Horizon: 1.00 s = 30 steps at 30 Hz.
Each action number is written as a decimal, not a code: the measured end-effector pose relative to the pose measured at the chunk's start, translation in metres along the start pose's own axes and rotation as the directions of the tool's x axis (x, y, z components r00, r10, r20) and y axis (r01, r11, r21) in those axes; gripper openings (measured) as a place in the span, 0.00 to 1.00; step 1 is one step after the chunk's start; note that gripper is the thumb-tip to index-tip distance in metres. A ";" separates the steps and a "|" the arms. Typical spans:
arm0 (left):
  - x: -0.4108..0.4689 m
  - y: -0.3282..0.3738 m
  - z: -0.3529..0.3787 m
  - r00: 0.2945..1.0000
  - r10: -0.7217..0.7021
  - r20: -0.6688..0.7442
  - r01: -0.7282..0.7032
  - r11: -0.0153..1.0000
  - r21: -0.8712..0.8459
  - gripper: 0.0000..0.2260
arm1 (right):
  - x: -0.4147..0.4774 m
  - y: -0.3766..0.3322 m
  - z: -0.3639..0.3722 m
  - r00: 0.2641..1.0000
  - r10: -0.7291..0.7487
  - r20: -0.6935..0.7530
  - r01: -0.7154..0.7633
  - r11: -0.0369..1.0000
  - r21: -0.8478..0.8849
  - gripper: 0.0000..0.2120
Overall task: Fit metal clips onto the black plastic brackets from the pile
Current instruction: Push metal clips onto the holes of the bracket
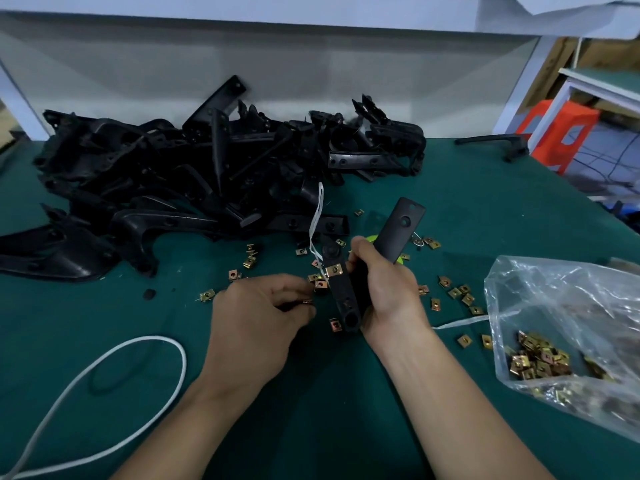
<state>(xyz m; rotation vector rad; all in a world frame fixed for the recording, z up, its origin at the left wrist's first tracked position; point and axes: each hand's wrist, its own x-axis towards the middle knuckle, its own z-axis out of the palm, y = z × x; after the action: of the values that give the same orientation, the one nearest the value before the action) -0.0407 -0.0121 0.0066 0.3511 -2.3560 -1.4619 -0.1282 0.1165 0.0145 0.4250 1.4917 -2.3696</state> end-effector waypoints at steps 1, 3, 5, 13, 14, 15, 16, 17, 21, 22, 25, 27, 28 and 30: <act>0.001 0.000 0.000 1.000 0.001 -0.014 -0.001 1.000 0.011 0.17 | 0.000 0.000 0.000 1.000 -0.002 0.000 0.002 1.000 0.005 0.12; 0.003 0.001 -0.001 0.999 0.003 -0.043 -0.002 0.999 0.034 0.14 | 0.000 -0.001 0.000 1.000 -0.003 0.000 0.003 1.000 0.016 0.11; 0.005 0.001 -0.002 0.997 0.004 -0.078 -0.001 0.999 0.036 0.13 | 0.000 -0.001 0.001 1.000 -0.008 0.004 0.008 1.000 0.016 0.11; 0.005 0.005 -0.001 0.993 -0.026 -0.111 0.006 0.985 -0.175 0.14 | 0.000 -0.002 0.000 1.000 -0.030 0.005 0.030 0.999 0.016 0.11; 0.004 0.006 0.000 0.996 -0.046 -0.070 0.027 0.966 -0.259 0.15 | 0.000 -0.001 0.001 0.999 -0.037 0.007 0.037 0.999 0.023 0.11; 0.002 0.007 0.002 0.997 -0.076 -0.032 0.060 0.936 -0.346 0.15 | 0.000 0.000 0.001 0.999 -0.043 0.008 0.042 0.999 0.029 0.12; 0.000 0.008 0.004 0.994 -0.108 0.003 0.099 0.897 -0.431 0.15 | 0.000 0.002 0.002 0.999 -0.048 0.008 0.048 0.998 0.029 0.12; -0.002 0.009 0.005 0.990 -0.138 0.034 0.137 0.859 -0.494 0.14 | 0.000 0.002 0.002 0.999 -0.053 0.006 0.053 0.998 0.025 0.13; -0.007 0.013 0.010 0.970 -0.187 0.155 0.243 0.743 -0.624 0.12 | -0.001 0.001 0.003 0.998 -0.063 -0.013 0.064 0.997 0.051 0.14; -0.008 0.013 0.010 0.966 -0.196 0.169 0.259 0.717 -0.647 0.13 | -0.002 0.001 0.002 0.998 -0.064 -0.018 0.065 0.996 0.065 0.14; -0.007 0.014 0.010 0.960 -0.214 0.181 0.279 0.689 -0.669 0.07 | -0.003 -0.002 0.001 0.999 -0.049 -0.023 0.051 0.994 0.093 0.13; -0.007 0.014 0.010 0.960 -0.206 0.188 0.278 0.708 -0.649 0.04 | -0.003 -0.003 0.000 0.999 -0.035 -0.041 0.039 0.993 0.114 0.13; -0.007 0.014 0.008 0.960 -0.202 0.196 0.281 0.721 -0.634 0.07 | -0.003 -0.004 0.001 0.999 -0.025 -0.048 0.031 0.992 0.122 0.13; -0.006 0.014 0.006 0.960 -0.197 0.197 0.276 0.762 -0.585 0.08 | -0.004 -0.005 0.001 0.999 -0.004 -0.052 0.011 0.990 0.139 0.13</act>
<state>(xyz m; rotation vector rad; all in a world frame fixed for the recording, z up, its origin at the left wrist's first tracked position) -0.0383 0.0005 0.0156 0.3981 -1.8120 -2.3217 -0.1272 0.1178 0.0204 0.5174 1.3558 -2.4959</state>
